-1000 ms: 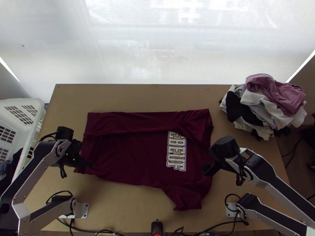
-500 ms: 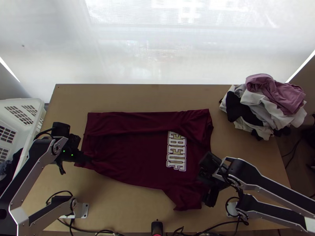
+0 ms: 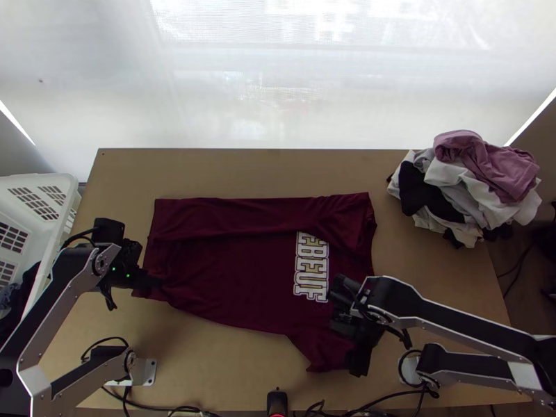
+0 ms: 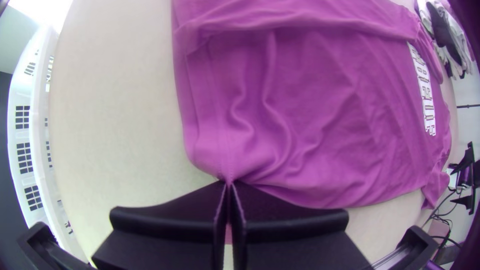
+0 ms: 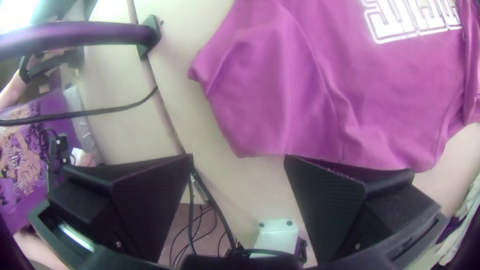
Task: Fold the t-shirt
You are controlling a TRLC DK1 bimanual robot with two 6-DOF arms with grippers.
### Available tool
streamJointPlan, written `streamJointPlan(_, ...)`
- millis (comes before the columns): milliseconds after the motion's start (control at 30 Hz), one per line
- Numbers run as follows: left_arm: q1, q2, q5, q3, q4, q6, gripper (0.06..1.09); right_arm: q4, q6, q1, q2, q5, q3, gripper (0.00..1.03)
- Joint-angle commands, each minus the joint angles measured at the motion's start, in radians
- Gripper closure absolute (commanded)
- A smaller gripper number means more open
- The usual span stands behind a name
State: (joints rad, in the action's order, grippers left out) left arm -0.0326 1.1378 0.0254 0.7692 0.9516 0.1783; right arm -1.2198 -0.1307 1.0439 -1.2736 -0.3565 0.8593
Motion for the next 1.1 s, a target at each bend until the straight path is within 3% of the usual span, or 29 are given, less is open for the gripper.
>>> streamJointPlan(0, 0.008, 0.011, -0.001, 0.004, -0.011, -0.007, 1.05, -0.038, 0.025, 0.015, -0.11, -0.056, 0.001, 0.2)
streamJointPlan(67, 0.01, 0.014, 0.001, 0.007, -0.011, -0.007, 1.05, -0.032, 0.028, 0.011, -0.138, -0.079, 0.001, 0.36)
streamJointPlan(133, 0.011, 0.016, -0.001, 0.01, -0.011, 0.0, 1.05, -0.009, 0.031, 0.004, -0.158, -0.102, 0.001, 0.43)
streamJointPlan(367, 0.013, 0.016, -0.001, 0.013, -0.011, 0.02, 1.05, 0.106, 0.086, -0.001, -0.205, -0.102, 0.01, 0.44)
streamJointPlan(467, 0.014, 0.016, -0.001, 0.015, -0.011, 0.024, 1.05, 0.141, 0.1, -0.004, -0.213, -0.102, 0.007, 0.52)
streamJointPlan(633, 0.014, 0.014, -0.001, 0.008, -0.011, 0.03, 1.05, 0.167, 0.105, -0.035, -0.201, -0.101, 0.004, 0.92)
streamJointPlan(700, 0.014, 0.011, -0.001, 0.005, -0.011, 0.032, 1.05, 0.166, 0.106, -0.058, -0.185, -0.101, 0.006, 1.0)
streamJointPlan(1067, -0.007, -0.007, -0.012, 0.018, -0.013, 0.033, 1.05, 0.143, 0.094, -0.282, -0.115, -0.099, 0.064, 1.0)
